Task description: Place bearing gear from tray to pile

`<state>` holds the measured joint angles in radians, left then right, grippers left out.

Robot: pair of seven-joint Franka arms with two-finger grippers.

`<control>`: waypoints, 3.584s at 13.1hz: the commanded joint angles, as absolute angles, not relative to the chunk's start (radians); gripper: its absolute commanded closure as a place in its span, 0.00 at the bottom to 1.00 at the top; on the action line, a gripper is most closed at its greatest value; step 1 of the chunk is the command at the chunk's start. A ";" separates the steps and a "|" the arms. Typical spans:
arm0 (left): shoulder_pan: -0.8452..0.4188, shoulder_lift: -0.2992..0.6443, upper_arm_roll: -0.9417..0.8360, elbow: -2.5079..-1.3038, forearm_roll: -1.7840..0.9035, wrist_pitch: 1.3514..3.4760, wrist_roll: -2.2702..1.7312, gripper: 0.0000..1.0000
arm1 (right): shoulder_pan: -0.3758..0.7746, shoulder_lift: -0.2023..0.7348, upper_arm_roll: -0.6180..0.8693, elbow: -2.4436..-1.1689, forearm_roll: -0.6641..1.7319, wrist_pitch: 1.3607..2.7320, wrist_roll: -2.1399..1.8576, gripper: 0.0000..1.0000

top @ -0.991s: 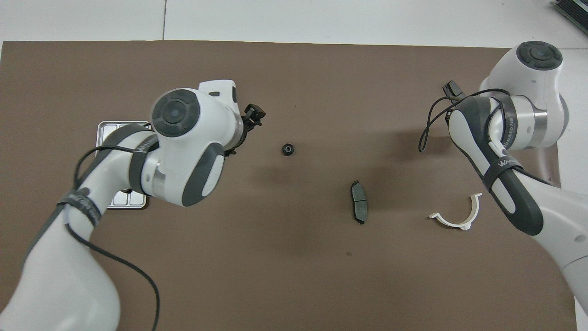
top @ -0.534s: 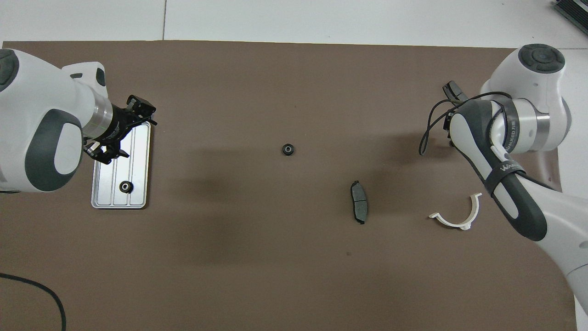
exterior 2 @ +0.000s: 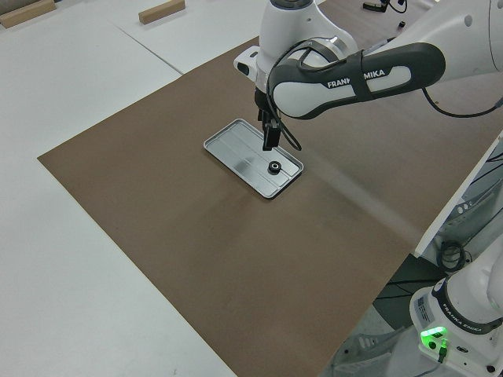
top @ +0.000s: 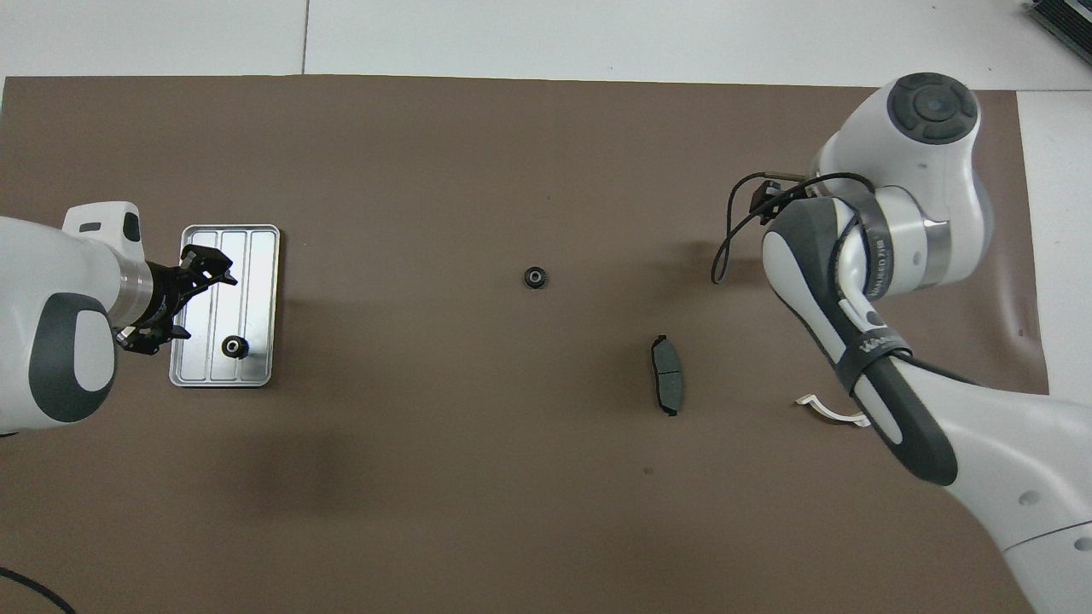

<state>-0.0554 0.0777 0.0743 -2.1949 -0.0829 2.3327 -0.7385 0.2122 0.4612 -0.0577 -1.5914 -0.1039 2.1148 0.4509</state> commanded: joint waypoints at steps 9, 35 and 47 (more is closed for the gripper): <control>-0.041 0.054 0.058 -2.376 -0.071 2.517 -0.623 0.26 | 0.508 0.564 -0.052 -1.605 -0.093 2.493 0.563 0.01; -0.049 0.097 0.058 -1.852 -0.043 1.966 -0.396 1.00 | 0.609 0.607 -0.057 -1.589 -0.147 2.370 0.644 0.96; -0.400 0.139 -0.034 -1.839 -0.075 2.220 -0.858 1.00 | 0.201 0.653 -0.055 -1.528 -0.137 2.379 0.298 0.96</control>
